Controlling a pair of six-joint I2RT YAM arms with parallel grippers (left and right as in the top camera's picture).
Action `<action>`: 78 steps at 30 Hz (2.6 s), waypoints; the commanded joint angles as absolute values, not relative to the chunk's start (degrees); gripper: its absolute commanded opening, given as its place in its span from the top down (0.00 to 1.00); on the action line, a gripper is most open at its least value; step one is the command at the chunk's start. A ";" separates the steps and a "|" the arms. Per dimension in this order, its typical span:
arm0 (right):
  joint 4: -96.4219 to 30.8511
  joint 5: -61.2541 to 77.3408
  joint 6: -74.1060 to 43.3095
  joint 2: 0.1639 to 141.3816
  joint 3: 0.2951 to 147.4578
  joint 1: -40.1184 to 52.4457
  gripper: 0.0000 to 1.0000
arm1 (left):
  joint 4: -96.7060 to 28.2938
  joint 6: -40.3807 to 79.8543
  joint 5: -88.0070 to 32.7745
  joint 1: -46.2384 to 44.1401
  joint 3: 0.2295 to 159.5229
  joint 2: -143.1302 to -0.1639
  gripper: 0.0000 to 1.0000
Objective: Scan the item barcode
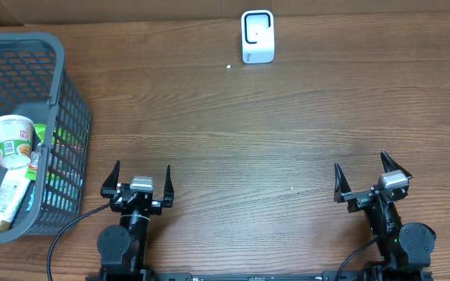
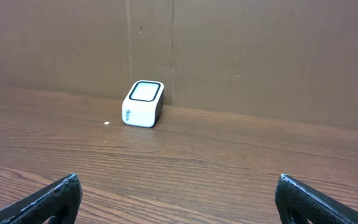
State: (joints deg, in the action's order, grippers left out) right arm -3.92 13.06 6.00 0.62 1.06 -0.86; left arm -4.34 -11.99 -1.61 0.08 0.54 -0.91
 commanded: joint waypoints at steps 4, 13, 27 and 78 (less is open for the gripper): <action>-3.51 12.45 5.63 0.16 0.45 -0.75 0.00 | -4.43 -11.79 -1.06 -0.03 0.27 -0.27 0.00; -3.51 12.45 5.63 0.16 0.45 -0.75 0.00 | -4.43 -11.79 -1.06 -0.03 0.27 -0.27 0.00; -3.51 12.45 5.63 0.16 0.45 -0.75 0.00 | -4.43 -11.79 -1.06 -0.03 0.27 -0.27 0.01; -3.51 12.45 5.63 0.16 0.45 -0.75 0.00 | -16.19 5.15 -4.60 0.01 24.36 -11.05 0.00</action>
